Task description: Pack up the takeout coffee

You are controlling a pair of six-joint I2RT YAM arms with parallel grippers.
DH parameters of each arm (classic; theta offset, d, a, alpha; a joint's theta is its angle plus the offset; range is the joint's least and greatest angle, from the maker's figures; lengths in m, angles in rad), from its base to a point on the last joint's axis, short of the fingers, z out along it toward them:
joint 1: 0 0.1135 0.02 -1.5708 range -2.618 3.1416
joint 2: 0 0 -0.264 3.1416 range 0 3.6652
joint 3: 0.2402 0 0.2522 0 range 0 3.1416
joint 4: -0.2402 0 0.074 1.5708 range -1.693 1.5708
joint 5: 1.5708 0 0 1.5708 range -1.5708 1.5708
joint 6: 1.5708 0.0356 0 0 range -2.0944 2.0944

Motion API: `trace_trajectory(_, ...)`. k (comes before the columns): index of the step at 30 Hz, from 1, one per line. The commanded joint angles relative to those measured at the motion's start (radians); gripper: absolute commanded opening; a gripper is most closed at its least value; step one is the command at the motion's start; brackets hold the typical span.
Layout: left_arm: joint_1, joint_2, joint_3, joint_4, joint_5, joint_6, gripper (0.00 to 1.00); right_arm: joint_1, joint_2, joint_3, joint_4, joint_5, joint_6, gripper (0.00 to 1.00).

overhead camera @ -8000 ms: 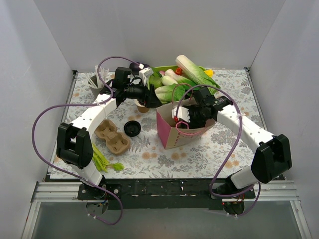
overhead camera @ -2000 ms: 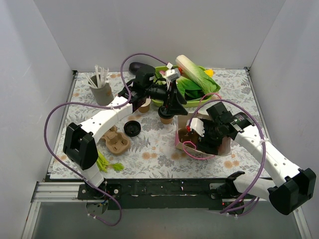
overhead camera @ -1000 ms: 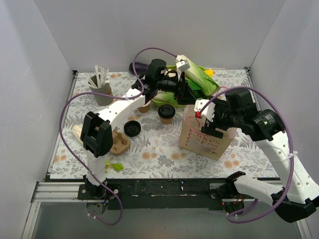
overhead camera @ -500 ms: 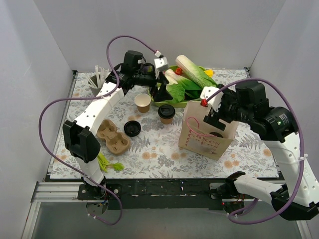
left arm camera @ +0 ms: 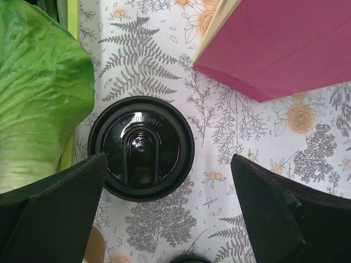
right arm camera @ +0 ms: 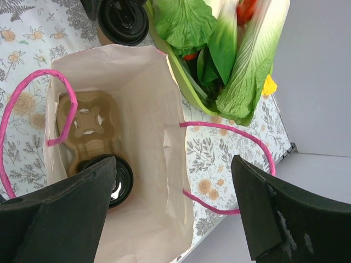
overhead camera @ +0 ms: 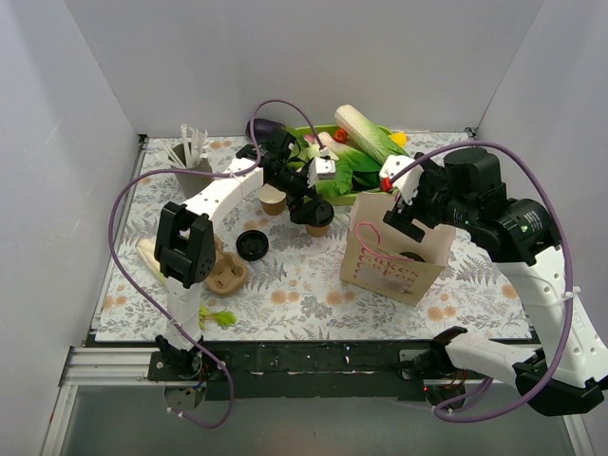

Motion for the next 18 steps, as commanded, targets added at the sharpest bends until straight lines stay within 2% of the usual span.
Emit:
trace_trajectory(1,-0.015,-0.007,0.024,0.005,-0.034,0.048,0.97,-0.010,-0.032,-0.029,0.044,0.009,0.015,0.93)
trace_trajectory(10,-0.032,0.010,0.004,0.092,-0.080,0.026,0.97,-0.029,-0.027,-0.036,0.049,-0.011,0.026,0.93)
trace_trajectory(18,-0.032,0.064,0.053,0.071,-0.088,0.025,0.95,-0.039,-0.016,-0.033,0.047,-0.018,0.029,0.93)
